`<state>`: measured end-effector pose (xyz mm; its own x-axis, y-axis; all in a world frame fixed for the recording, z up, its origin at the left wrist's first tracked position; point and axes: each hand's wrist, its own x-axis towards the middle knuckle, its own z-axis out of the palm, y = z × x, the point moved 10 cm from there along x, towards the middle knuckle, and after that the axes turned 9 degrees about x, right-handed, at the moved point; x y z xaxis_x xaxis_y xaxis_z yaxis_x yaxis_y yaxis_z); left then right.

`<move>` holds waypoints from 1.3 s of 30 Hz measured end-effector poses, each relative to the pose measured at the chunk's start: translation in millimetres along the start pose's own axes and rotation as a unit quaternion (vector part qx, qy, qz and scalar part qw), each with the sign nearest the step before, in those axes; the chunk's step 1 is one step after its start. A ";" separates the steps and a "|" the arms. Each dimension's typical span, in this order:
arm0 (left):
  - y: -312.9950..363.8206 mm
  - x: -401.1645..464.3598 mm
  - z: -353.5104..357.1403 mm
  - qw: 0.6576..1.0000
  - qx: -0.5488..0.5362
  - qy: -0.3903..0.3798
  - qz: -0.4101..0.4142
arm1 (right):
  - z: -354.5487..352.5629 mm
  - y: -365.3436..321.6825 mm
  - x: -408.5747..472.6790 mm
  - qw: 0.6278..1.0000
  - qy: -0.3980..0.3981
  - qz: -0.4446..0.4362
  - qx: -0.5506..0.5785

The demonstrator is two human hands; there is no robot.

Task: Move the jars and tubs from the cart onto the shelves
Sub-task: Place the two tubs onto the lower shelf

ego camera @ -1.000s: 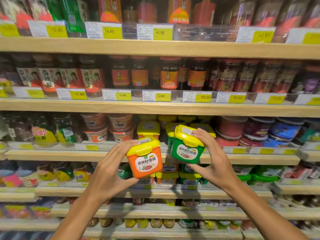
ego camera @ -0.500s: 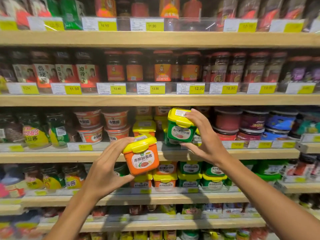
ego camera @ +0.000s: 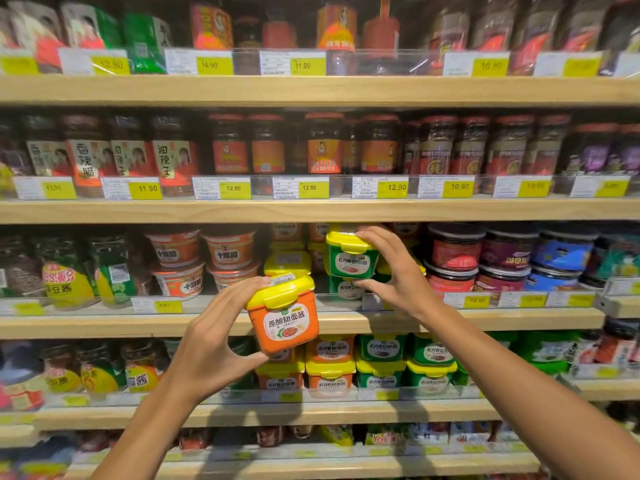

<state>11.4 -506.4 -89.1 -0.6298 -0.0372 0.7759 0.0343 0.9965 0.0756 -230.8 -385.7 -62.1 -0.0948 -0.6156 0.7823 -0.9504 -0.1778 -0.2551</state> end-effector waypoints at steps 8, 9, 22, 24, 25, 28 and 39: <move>-2.1 0.8 6.3 1.000 -0.002 -0.004 -0.004 | 9.4 50.6 9.8 0.990 -0.020 0.143 -0.002; -2.1 0.5 7.2 1.000 -0.005 -0.005 -0.006 | 9.7 57.3 9.1 0.987 -0.017 0.161 0.002; 0.7 -5.6 18.6 0.999 -0.022 -0.019 -0.015 | 14.4 70.0 10.5 0.969 -0.001 0.242 0.049; 0.6 -6.0 20.8 0.999 -0.024 -0.024 -0.017 | 16.2 80.9 10.9 0.959 0.006 0.280 0.050; 1.0 -6.5 21.9 0.999 -0.025 -0.025 -0.018 | 17.4 89.0 10.2 0.954 0.012 0.295 0.053; 4.3 -8.6 26.2 0.999 -0.023 -0.034 -0.017 | 22.3 104.1 4.0 0.940 0.000 0.331 0.082; 12.9 -12.6 26.5 0.999 -0.024 -0.028 -0.013 | 23.5 -29.6 -61.5 0.922 0.078 0.249 0.287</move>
<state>-0.8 -491.1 -114.5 -0.6727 -0.0576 0.7377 0.0534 0.9906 0.1260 -189.9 -360.6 -115.9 -0.5618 -0.6198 0.5480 -0.4691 -0.3070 -0.8281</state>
